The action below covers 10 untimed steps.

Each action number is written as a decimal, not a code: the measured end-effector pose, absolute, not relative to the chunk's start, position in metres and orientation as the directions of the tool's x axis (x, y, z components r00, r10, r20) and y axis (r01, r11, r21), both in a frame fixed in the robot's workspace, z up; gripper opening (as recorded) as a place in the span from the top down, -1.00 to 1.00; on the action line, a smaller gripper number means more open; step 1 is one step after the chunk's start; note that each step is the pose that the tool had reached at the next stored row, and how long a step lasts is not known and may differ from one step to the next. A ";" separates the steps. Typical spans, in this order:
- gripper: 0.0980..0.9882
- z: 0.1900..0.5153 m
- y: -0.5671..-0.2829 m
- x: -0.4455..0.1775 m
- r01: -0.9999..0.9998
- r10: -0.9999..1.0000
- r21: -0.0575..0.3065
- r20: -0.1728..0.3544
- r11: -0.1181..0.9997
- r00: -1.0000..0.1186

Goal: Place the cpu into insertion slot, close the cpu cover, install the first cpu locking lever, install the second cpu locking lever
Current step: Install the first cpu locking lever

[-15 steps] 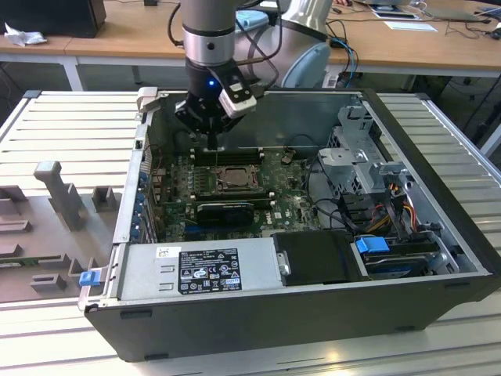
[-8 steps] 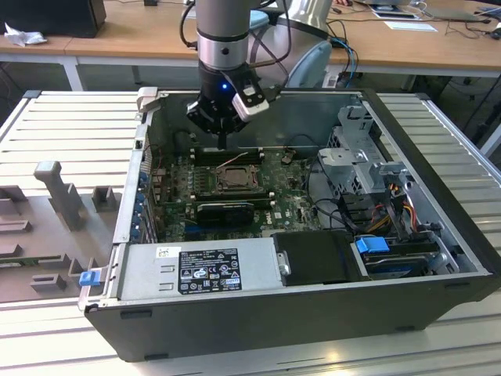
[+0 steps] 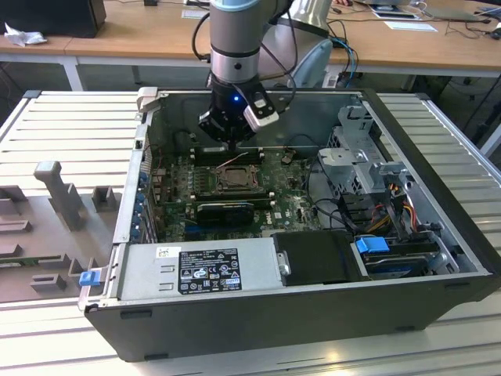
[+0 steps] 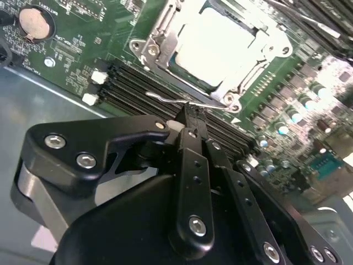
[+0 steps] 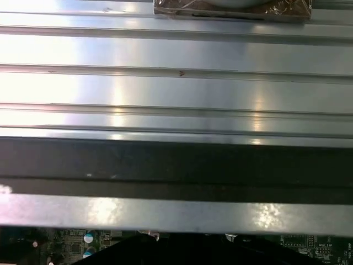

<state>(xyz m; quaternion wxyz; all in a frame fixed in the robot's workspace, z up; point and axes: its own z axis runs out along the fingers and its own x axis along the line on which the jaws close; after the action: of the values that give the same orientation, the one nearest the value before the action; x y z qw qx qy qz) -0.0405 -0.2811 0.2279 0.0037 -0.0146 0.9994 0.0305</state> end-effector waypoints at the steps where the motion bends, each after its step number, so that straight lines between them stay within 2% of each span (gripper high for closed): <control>1: 0.98 0.227 -0.281 -0.039 -0.029 -0.029 0.061 -0.008 0.998 -1.000; 10: 0.98 0.222 -0.280 -0.028 -0.033 -0.032 0.061 -0.008 0.998 -0.999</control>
<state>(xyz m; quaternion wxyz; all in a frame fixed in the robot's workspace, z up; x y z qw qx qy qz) -0.0277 -0.2800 0.2219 0.0037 -0.0163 0.9994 0.0305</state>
